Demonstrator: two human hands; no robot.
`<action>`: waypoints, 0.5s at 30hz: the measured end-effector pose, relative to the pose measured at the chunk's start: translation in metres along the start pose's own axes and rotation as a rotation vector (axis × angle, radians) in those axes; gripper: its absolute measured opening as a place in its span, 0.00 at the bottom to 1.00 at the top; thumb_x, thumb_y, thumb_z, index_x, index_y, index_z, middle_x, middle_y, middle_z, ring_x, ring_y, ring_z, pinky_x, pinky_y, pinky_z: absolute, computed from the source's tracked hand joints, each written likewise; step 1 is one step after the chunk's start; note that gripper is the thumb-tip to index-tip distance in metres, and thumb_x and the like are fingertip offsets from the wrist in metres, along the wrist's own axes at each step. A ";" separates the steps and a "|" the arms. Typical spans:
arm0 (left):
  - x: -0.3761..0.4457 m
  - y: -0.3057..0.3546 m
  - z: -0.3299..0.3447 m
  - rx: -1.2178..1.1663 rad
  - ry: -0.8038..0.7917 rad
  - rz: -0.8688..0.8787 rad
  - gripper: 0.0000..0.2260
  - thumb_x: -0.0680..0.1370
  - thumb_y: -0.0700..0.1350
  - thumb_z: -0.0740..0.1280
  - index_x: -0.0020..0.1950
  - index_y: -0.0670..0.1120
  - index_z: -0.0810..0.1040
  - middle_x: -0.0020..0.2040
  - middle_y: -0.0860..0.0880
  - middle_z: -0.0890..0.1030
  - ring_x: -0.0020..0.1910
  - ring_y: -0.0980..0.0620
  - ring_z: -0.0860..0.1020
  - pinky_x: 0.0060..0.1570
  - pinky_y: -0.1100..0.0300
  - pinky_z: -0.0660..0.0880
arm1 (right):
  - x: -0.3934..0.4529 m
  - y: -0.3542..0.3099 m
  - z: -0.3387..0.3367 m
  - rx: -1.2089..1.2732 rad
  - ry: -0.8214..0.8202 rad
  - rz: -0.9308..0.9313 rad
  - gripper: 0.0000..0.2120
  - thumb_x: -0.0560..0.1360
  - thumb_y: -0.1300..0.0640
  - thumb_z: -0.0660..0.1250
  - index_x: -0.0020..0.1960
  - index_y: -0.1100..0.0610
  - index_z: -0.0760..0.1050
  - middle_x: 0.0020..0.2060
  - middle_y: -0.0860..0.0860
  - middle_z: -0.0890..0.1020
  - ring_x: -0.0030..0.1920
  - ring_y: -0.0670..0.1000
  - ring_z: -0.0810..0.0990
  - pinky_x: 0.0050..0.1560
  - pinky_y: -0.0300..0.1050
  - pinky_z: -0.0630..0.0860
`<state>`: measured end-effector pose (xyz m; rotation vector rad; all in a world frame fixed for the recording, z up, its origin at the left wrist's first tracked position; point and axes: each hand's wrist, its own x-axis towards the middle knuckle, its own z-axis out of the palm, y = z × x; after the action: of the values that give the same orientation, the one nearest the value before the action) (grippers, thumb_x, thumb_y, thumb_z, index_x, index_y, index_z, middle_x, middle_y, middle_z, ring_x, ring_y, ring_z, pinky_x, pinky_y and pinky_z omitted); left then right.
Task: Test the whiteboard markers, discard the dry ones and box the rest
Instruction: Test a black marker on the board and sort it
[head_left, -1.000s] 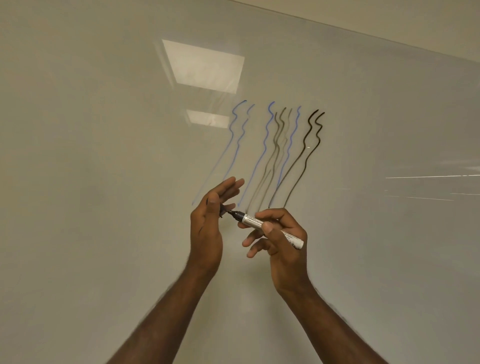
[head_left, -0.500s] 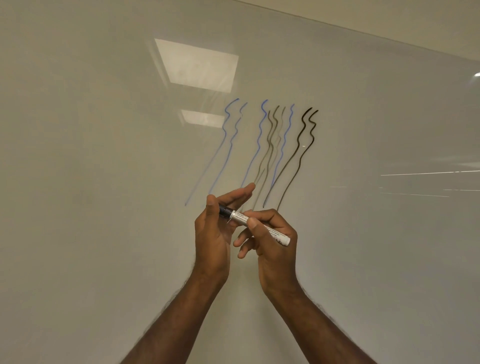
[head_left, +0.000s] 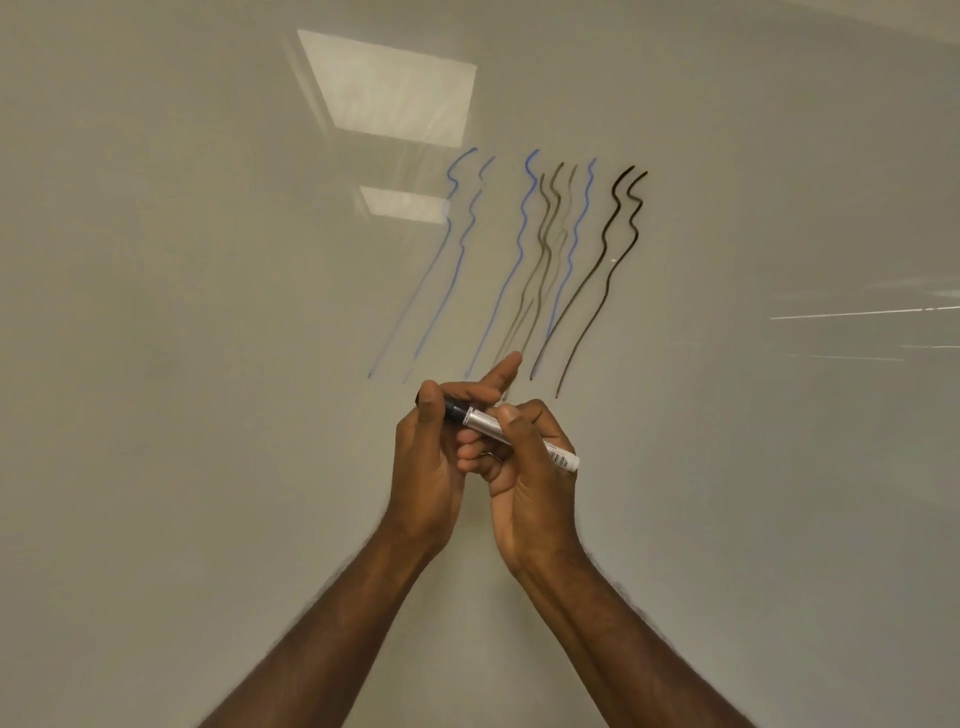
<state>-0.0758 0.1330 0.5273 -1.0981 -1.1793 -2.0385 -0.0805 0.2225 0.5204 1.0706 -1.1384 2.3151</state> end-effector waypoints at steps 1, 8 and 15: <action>-0.003 0.002 -0.007 0.107 -0.010 -0.006 0.26 0.85 0.52 0.46 0.55 0.39 0.79 0.68 0.40 0.79 0.68 0.40 0.77 0.67 0.49 0.74 | -0.002 0.003 -0.003 -0.008 -0.026 0.022 0.08 0.79 0.57 0.66 0.46 0.61 0.79 0.37 0.61 0.83 0.33 0.54 0.83 0.32 0.43 0.80; -0.023 0.023 -0.061 0.619 -0.013 -0.297 0.19 0.81 0.55 0.59 0.52 0.43 0.82 0.41 0.42 0.86 0.39 0.40 0.86 0.44 0.45 0.84 | -0.018 0.025 -0.033 -0.184 -0.129 0.149 0.07 0.77 0.57 0.67 0.52 0.59 0.80 0.32 0.57 0.79 0.28 0.53 0.76 0.26 0.41 0.73; -0.064 0.027 -0.109 0.655 -0.015 -0.504 0.07 0.82 0.41 0.67 0.58 0.43 0.82 0.46 0.42 0.87 0.46 0.42 0.86 0.39 0.49 0.84 | -0.041 0.053 -0.057 -0.213 -0.133 0.481 0.12 0.74 0.57 0.73 0.56 0.58 0.81 0.38 0.60 0.81 0.33 0.53 0.79 0.31 0.45 0.79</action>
<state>-0.0634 0.0280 0.4539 -0.5230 -2.0902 -1.7339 -0.1117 0.2356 0.4389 0.9625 -1.8184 2.4099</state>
